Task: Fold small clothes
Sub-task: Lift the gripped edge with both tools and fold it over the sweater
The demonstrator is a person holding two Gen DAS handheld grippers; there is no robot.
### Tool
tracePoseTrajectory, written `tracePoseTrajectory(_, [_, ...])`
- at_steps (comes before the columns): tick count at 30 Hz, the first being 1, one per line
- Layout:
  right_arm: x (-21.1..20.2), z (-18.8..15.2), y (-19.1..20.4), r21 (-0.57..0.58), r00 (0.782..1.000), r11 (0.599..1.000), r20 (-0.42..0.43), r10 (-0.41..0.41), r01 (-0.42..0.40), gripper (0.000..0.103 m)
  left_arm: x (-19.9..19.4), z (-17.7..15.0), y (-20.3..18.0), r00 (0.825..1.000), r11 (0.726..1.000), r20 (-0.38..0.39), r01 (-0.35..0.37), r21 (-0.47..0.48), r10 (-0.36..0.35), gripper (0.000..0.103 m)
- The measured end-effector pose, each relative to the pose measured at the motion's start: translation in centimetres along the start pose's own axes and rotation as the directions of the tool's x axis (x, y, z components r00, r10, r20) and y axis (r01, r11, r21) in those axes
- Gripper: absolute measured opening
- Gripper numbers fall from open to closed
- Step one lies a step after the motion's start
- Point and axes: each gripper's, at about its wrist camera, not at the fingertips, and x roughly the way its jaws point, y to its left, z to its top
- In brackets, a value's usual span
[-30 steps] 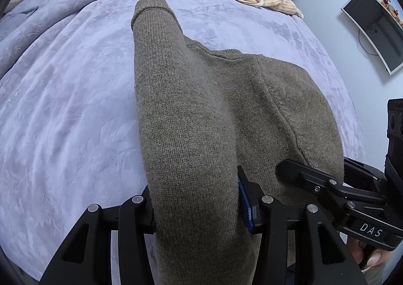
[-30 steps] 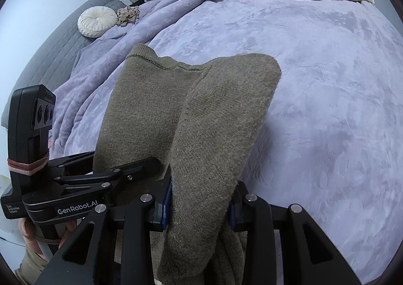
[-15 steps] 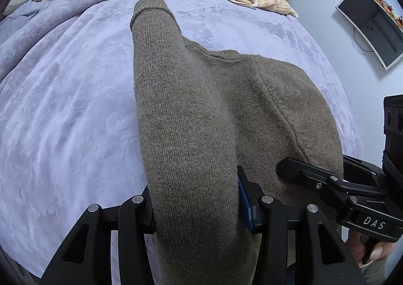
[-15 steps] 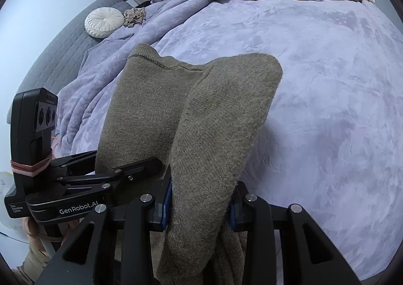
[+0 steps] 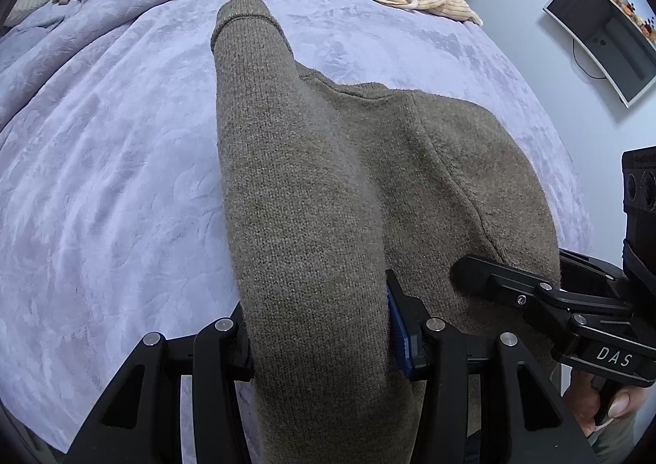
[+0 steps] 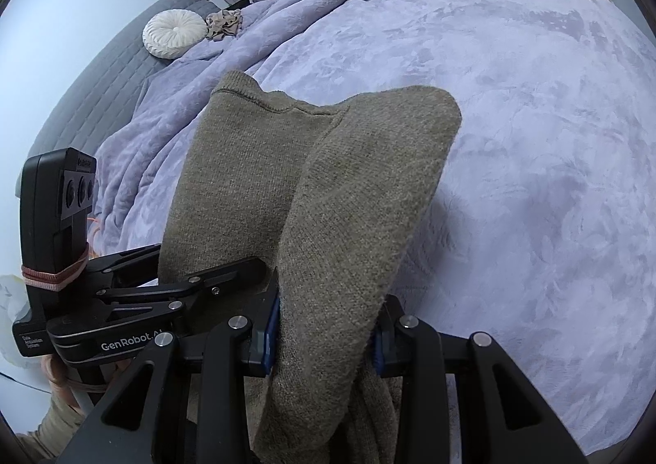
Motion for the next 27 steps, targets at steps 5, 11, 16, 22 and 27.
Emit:
tracePoseTrajectory(5, [0.0,0.2,-0.5,0.006,1.000,1.000,0.002,0.009,-0.009,0.037,0.4,0.6,0.6,1.000,0.999,-0.002,0.029,-0.018,-0.029,0.050])
tracePoseTrajectory(11, [0.4,0.8,-0.7,0.011,1.000,1.000,-0.003,0.019,-0.019,0.037,0.9,1.1,1.2,0.999,0.999,-0.006,0.035,-0.031,-0.036,0.050])
tracePoseTrajectory(16, [0.7,0.9,-0.7,0.012,1.000,1.000,-0.018,0.023,-0.023,0.037,1.2,1.2,1.4,0.999,0.999,-0.012,0.035,-0.031,-0.035,0.050])
tracePoseTrajectory(22, [1.0,1.2,-1.1,0.030,0.999,0.999,-0.031,0.028,-0.027,0.037,1.9,1.4,2.0,0.998,0.997,-0.026,0.056,-0.050,-0.058,0.050])
tracePoseTrajectory(27, [1.5,1.4,-1.2,0.034,0.999,0.999,-0.040,0.027,-0.026,0.037,2.3,1.5,2.2,0.998,0.997,-0.032,0.057,-0.053,-0.059,0.050])
